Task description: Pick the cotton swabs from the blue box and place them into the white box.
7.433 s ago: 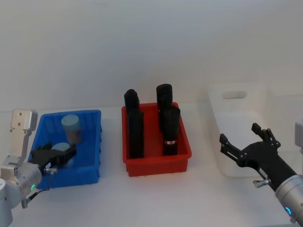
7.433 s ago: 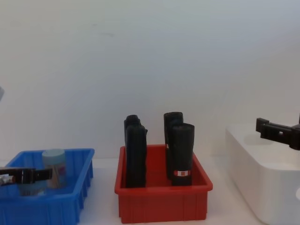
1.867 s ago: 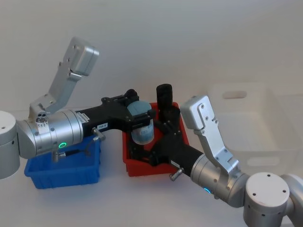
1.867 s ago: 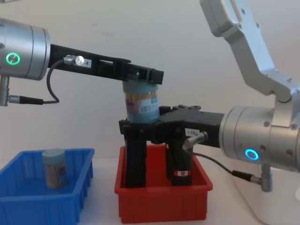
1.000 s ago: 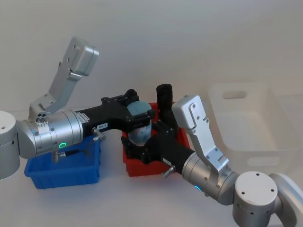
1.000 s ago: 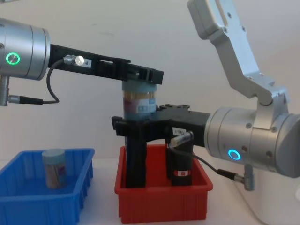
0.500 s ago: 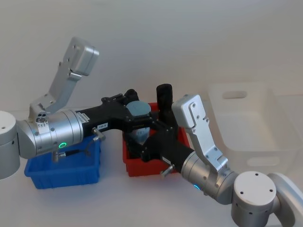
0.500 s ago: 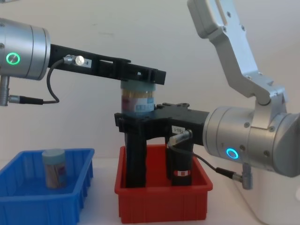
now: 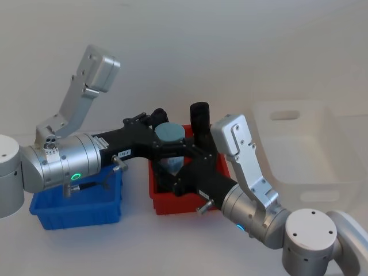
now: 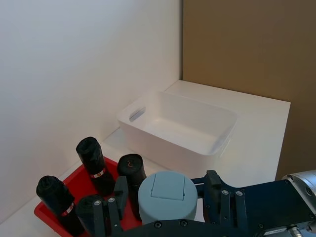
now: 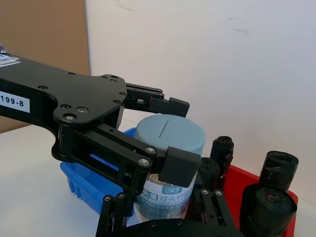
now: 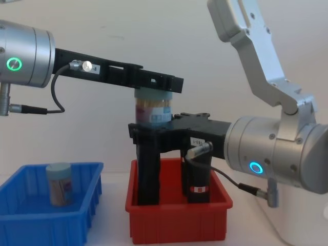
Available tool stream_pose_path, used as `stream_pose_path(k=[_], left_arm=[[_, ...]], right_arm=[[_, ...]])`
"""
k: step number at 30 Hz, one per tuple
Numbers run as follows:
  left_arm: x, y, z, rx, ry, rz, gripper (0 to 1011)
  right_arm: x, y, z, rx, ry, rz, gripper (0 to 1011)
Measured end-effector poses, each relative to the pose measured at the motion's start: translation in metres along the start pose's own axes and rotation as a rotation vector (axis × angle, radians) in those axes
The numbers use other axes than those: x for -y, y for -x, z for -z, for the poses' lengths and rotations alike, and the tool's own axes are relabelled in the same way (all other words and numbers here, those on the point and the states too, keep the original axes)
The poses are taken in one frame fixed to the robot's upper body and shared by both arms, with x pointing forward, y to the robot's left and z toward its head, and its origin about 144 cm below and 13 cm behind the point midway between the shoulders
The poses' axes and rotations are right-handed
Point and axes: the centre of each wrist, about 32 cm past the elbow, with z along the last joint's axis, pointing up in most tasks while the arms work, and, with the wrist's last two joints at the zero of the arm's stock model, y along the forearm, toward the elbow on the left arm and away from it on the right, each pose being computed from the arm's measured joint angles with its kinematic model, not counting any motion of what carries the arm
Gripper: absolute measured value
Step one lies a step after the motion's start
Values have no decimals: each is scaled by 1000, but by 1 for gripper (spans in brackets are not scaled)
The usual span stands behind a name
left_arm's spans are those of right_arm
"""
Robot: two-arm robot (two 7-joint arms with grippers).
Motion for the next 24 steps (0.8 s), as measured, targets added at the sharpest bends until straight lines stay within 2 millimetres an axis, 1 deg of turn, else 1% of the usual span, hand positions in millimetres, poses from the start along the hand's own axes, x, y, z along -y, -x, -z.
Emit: stream_pose_path(k=[12, 20, 24], left_arm=[[0, 0, 0, 0, 0, 0, 1004], [0, 0, 0, 0, 0, 0, 1004], [0, 0, 0, 0, 0, 0, 1004]], right_arm=[[12, 0, -1, -3, 4, 65, 665], [28, -4, -1, -1, 12, 148, 665], [39, -9, 1, -1, 19, 210, 665]])
